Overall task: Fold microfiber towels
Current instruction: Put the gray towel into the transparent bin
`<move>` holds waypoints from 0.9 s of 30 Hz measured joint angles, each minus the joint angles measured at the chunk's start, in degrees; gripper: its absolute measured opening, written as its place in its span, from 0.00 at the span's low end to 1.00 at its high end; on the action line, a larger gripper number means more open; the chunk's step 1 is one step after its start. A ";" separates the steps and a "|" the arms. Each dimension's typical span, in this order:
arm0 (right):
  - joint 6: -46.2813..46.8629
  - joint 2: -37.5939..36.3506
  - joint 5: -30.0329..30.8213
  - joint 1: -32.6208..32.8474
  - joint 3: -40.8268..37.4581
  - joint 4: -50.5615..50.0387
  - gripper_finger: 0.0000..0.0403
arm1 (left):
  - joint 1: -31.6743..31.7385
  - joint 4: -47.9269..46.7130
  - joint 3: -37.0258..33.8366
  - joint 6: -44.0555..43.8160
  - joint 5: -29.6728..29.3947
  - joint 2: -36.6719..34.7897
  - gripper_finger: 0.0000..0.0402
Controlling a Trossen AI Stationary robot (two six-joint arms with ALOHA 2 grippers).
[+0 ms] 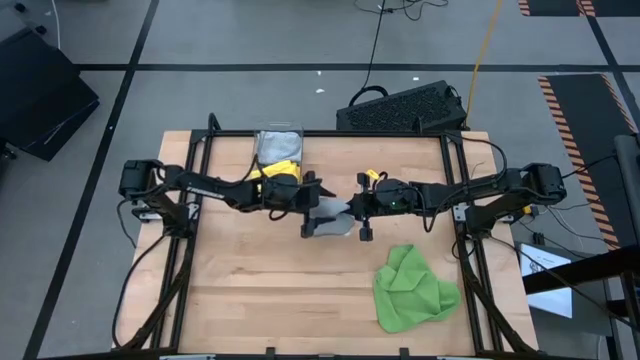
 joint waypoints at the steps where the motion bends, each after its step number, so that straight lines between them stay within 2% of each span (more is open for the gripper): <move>1: 0.00 0.00 0.02 0.00 0.00 -0.03 0.00 | 0.27 -0.57 0.00 0.03 1.21 0.00 0.81; 3: -0.03 0.00 -0.04 0.00 0.00 -0.36 0.00 | 0.70 -2.20 0.00 0.52 2.30 -0.02 0.75; 6: -0.98 0.00 -0.07 0.00 0.00 -0.95 0.00 | 1.04 -3.66 -0.02 1.63 4.37 0.02 0.61; 10: -2.81 0.00 -0.37 0.02 0.00 -0.95 0.00 | 1.15 -2.85 -0.02 3.76 10.07 -0.02 0.34; 13: -1.00 -0.16 0.20 0.04 0.00 -1.06 0.01 | 1.35 -4.90 -0.02 4.07 9.67 -0.28 0.09; 14: 0.09 -0.39 1.03 0.04 0.00 -1.13 0.03 | 1.73 -6.04 -0.02 3.77 8.97 -0.98 0.05; 18: 1.91 -4.03 1.53 0.00 0.02 -5.92 0.17 | 3.84 -10.65 -0.02 3.42 8.14 -5.14 0.04; 21: 3.26 -7.28 1.55 0.52 0.00 -13.10 0.30 | 5.75 -15.43 -0.04 5.63 8.27 -9.42 0.02; 24: 4.77 -10.20 1.44 1.23 0.00 -19.30 0.40 | 8.94 -22.44 -0.05 8.38 8.86 -14.65 0.02; 27: 5.34 -11.51 1.43 1.68 -0.04 -23.81 0.46 | 13.88 -31.94 2.25 11.44 9.82 -18.89 0.02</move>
